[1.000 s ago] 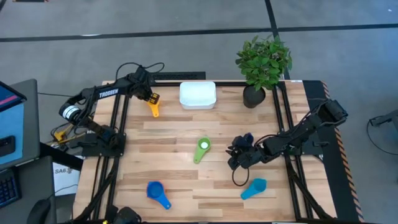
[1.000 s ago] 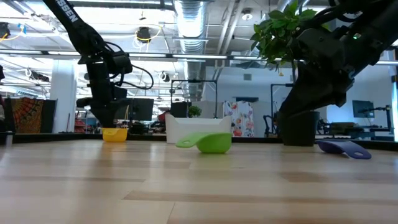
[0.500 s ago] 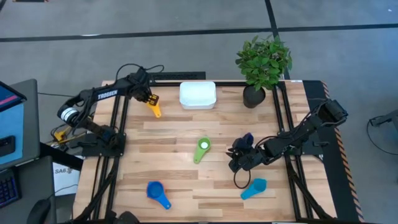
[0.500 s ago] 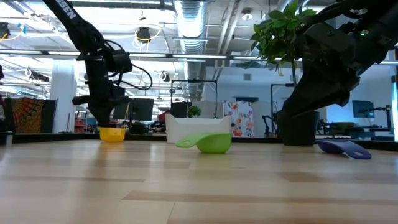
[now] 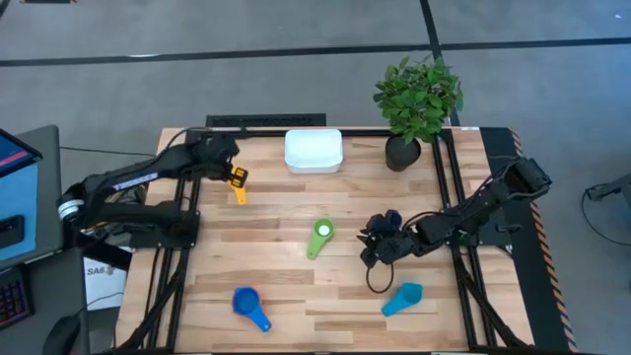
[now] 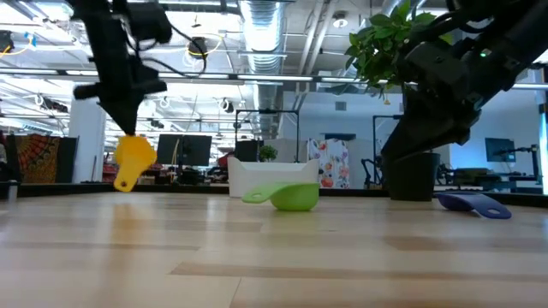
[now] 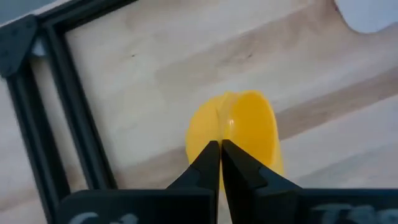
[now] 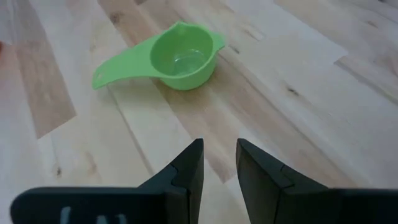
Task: Nest measuring cups in basket
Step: Stack the yellow measuring cup into the dark blue measuring cup
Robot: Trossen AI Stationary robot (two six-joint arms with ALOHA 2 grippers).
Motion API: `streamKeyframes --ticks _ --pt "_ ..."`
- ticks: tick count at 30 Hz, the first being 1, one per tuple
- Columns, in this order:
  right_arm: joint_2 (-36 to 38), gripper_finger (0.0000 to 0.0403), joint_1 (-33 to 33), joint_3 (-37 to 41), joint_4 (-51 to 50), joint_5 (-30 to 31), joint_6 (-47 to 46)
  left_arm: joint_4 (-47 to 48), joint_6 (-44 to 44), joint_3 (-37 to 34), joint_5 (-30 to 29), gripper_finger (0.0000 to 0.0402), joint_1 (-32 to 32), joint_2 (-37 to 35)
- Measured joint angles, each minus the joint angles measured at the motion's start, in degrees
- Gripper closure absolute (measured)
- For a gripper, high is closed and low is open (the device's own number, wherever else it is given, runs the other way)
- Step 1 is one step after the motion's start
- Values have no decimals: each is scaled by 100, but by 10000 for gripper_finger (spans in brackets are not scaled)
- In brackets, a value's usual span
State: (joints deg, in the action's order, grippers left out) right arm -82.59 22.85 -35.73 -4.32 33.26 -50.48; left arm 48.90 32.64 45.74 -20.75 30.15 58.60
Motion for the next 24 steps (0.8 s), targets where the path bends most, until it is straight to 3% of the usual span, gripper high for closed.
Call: streamKeyframes --ticks 5,12,24 --pt "0 284 -81 0 2 -12 84 404 913 -249 -165 401 -830 -126" --pt "0 284 68 0 4 -11 88 -123 2095 -1222 58 401 -1897 -119" --pt "0 284 75 0 44 -4 66 -234 2459 -1456 78 401 -2307 -119"
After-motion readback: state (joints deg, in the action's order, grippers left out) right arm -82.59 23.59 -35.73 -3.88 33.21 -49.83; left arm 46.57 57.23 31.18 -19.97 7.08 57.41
